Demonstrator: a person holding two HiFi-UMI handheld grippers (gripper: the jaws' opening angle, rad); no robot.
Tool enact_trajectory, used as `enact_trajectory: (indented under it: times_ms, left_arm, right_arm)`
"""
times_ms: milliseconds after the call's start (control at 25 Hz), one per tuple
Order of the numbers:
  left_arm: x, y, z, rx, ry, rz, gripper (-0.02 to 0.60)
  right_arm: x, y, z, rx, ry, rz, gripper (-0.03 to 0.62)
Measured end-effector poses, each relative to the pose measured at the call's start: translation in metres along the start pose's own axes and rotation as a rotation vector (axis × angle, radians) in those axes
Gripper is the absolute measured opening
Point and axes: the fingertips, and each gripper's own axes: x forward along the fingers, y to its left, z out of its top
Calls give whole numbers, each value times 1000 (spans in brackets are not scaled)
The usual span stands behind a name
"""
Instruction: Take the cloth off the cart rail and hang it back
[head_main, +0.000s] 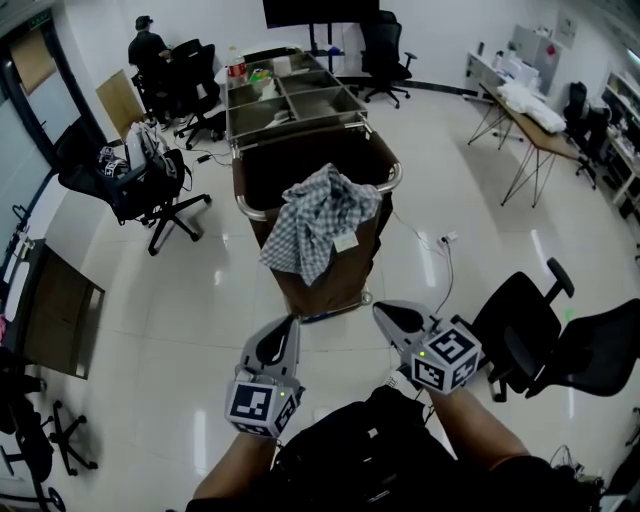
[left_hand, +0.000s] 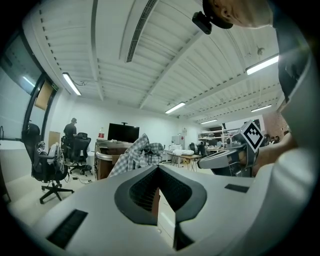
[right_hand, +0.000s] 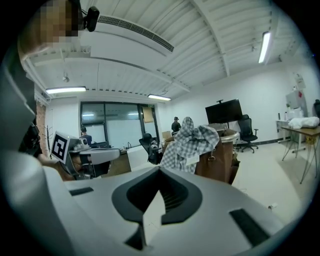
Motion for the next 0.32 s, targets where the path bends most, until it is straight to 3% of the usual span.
enact_trajectory:
  times_ms: [320]
  left_arm:
    - [-7,-2,-1,-2,7,-12,0]
  right_arm:
    - [0,9,-3,4,1,3,12]
